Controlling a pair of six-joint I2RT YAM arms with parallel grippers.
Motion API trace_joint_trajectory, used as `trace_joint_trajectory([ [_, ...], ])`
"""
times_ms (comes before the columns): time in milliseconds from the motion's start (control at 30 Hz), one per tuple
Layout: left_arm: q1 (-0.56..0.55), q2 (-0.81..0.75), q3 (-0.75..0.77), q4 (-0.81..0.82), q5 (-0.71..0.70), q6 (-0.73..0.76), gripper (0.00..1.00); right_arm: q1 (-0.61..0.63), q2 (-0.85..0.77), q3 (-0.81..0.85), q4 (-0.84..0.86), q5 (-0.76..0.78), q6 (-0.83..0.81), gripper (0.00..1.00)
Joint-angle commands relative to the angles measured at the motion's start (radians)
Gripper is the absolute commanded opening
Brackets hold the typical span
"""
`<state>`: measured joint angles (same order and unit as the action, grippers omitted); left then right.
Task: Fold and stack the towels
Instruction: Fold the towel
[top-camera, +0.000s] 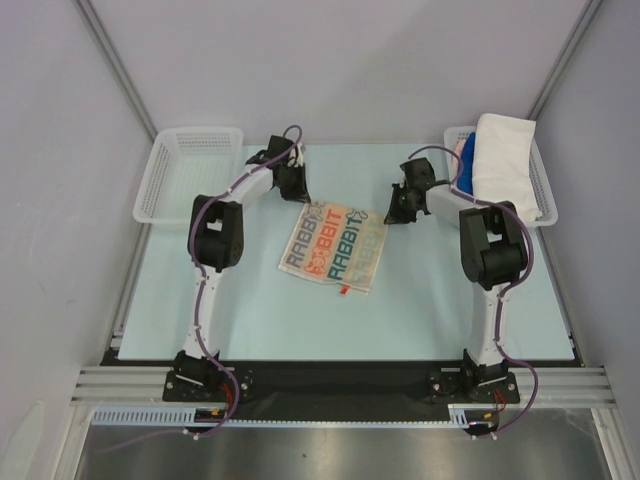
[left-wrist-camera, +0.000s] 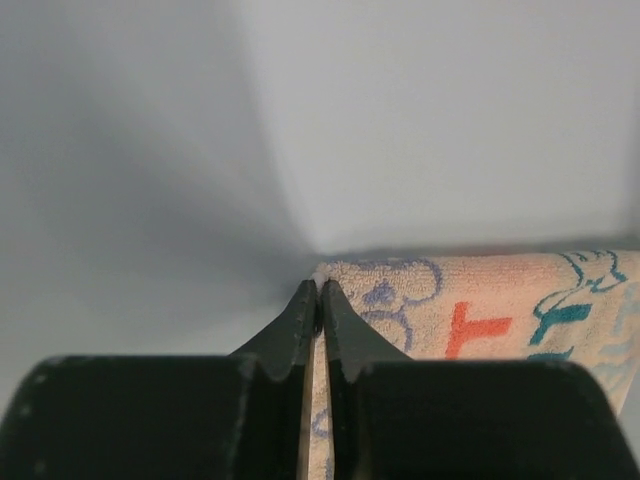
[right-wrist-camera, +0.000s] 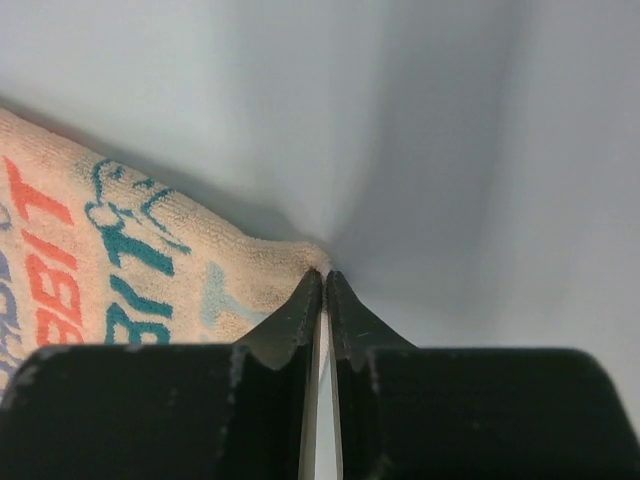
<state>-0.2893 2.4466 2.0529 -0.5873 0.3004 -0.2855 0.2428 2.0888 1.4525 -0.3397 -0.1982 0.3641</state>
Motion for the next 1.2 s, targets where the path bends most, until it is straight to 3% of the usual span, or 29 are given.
trace_joint_trajectory([
  [0, 0.002, -0.038, -0.048, 0.096, -0.003, -0.033, 0.06, 0.006, 0.049, 0.09, -0.016, 0.035, -0.024, 0.08],
  [100, 0.004, -0.081, -0.109, 0.167, -0.035, -0.06, 0.0, 0.0, 0.076, 0.14, -0.024, 0.068, -0.037, 0.08],
  [333, 0.036, -0.167, -0.212, 0.32, -0.055, -0.099, 0.0, -0.01, 0.096, 0.203, 0.001, 0.111, -0.057, 0.07],
  [733, 0.05, -0.316, -0.465, 0.615, 0.009, -0.139, 0.0, 0.004, -0.099, -0.015, 0.22, 0.14, -0.044, 0.07],
  [1167, 0.052, -0.486, -0.714, 0.748, 0.003, -0.195, 0.0, 0.067, -0.248, -0.153, 0.242, 0.175, -0.033, 0.06],
])
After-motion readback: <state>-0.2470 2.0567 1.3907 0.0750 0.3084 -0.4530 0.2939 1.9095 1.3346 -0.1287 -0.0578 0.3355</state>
